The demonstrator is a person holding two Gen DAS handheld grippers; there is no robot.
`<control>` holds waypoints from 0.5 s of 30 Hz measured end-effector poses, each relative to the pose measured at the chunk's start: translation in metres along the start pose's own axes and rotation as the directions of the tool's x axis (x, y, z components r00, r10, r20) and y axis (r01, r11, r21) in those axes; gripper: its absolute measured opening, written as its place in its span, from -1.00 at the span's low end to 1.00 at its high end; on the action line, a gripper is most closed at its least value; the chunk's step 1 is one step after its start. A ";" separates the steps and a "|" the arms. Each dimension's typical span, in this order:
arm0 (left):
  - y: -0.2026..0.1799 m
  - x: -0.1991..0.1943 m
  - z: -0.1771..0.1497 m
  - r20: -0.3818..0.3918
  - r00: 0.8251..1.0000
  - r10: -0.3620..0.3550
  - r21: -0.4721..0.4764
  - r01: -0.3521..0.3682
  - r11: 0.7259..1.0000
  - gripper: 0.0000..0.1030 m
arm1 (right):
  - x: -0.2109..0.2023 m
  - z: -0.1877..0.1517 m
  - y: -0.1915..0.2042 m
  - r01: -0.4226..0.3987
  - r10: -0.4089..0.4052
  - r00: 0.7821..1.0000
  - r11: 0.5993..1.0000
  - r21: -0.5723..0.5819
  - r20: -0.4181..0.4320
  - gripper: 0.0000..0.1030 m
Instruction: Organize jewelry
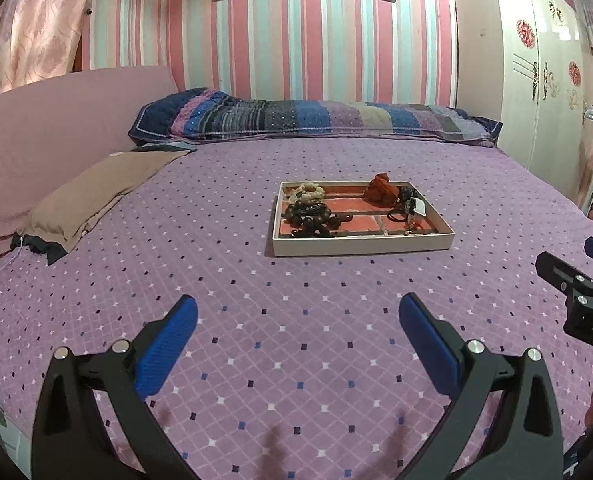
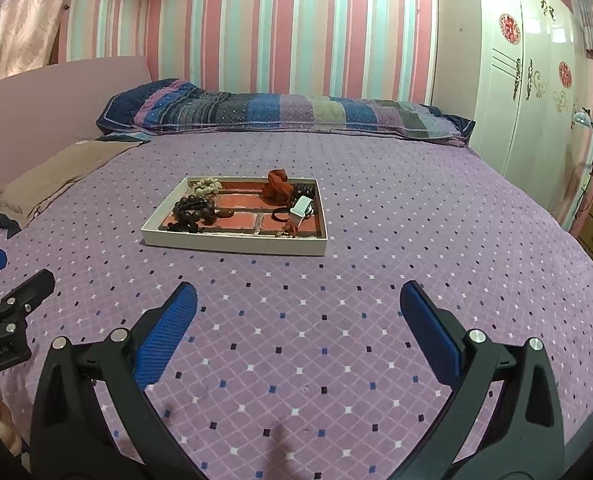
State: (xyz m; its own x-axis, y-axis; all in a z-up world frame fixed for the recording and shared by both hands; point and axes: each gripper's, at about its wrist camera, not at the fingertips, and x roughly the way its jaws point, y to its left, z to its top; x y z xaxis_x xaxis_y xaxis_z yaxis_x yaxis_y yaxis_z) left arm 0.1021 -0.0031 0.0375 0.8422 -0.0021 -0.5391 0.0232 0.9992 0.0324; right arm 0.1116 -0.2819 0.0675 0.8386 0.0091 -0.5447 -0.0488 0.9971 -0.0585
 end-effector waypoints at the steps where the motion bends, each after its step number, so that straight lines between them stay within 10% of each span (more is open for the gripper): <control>1: -0.001 0.001 0.000 -0.003 1.000 0.000 0.003 0.000 1.000 0.91 | -0.001 0.000 0.000 -0.002 0.002 1.000 1.000 0.002 0.002 0.92; 15: -0.004 0.000 -0.003 0.002 1.000 -0.015 0.026 0.015 1.000 0.91 | -0.001 0.002 -0.003 0.023 -0.023 1.000 1.000 0.008 0.003 0.92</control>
State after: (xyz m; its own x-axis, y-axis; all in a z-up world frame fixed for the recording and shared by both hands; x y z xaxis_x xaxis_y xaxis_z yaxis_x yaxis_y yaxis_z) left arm 0.1003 -0.0070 0.0354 0.8427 -0.0176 -0.5381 0.0502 0.9977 0.0460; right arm 0.1114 -0.2845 0.0698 0.8409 -0.0139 -0.5411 -0.0247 0.9976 -0.0641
